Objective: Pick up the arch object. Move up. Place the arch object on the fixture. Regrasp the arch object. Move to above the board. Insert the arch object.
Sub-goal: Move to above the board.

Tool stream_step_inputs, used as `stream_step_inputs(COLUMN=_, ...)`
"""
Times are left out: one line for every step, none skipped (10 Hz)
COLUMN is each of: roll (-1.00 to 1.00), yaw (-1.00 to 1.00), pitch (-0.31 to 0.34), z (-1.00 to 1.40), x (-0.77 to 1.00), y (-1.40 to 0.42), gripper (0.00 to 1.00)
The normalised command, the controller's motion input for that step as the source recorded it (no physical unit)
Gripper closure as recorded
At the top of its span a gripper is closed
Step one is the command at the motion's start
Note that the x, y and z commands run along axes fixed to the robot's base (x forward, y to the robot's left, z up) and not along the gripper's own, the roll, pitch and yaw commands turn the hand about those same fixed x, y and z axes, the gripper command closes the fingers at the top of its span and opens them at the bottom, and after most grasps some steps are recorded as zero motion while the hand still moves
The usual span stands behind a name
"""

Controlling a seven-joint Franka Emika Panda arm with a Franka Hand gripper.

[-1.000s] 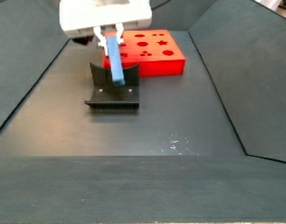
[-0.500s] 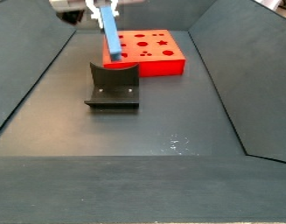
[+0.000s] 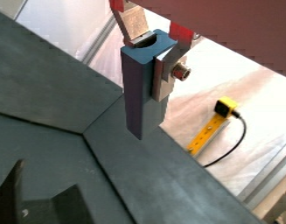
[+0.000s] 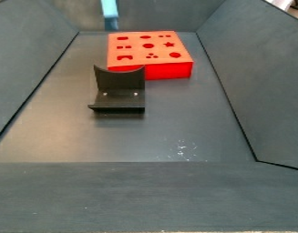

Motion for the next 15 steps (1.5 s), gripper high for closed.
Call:
stream_step_inputs(roll=-0.02, yaw=-0.11, pitch=0.001, z=1.0, x=0.0, y=-0.03, gripper=1.0)
stream_step_inputs(roll=-0.03, yaw=-0.1, pitch=0.039, z=1.0, x=-0.01, y=-0.03, gripper=1.0)
stream_step_inputs(roll=-0.04, yaw=-0.09, pitch=0.07, z=0.95, x=-0.02, y=-0.02, gripper=1.0)
stream_step_inputs(roll=-0.06, yaw=-0.05, pitch=0.107, z=0.73, x=-0.02, y=-0.01, gripper=1.0)
stream_step_inputs(roll=-0.07, yaw=-0.03, pitch=0.132, z=0.56, x=-0.02, y=-0.01, gripper=1.0)
stream_step_inputs(roll=-0.07, yaw=0.01, pitch=0.155, z=0.34, x=-0.01, y=-0.01, gripper=1.0)
stream_step_inputs(roll=-0.07, yaw=0.03, pitch=0.172, z=0.17, x=0.0, y=-0.01, gripper=1.0)
stream_step_inputs(roll=-1.0, yaw=-0.18, pitch=-0.092, z=0.09, x=-0.65, y=-1.0, gripper=1.0)
stream_step_inputs(roll=-1.0, yaw=-0.17, pitch=-0.097, z=0.1, x=-0.65, y=-1.0, gripper=1.0)
stream_step_inputs(roll=-1.0, yaw=-0.17, pitch=-0.116, z=0.11, x=-0.7, y=-1.0, gripper=1.0)
stream_step_inputs(roll=-1.0, yaw=-0.17, pitch=-0.126, z=0.1, x=-0.73, y=-1.0, gripper=1.0)
stream_step_inputs(roll=-1.0, yaw=-0.18, pitch=-0.138, z=0.1, x=-0.78, y=-1.0, gripper=1.0)
stream_step_inputs(roll=-1.0, yaw=-0.18, pitch=-0.141, z=0.1, x=-0.81, y=-1.0, gripper=1.0)
stream_step_inputs(roll=-1.0, yaw=-0.19, pitch=-0.148, z=0.1, x=-0.88, y=-1.0, gripper=1.0)
stream_step_inputs(roll=-1.0, yaw=-0.19, pitch=-0.15, z=0.11, x=-0.93, y=-1.0, gripper=1.0)
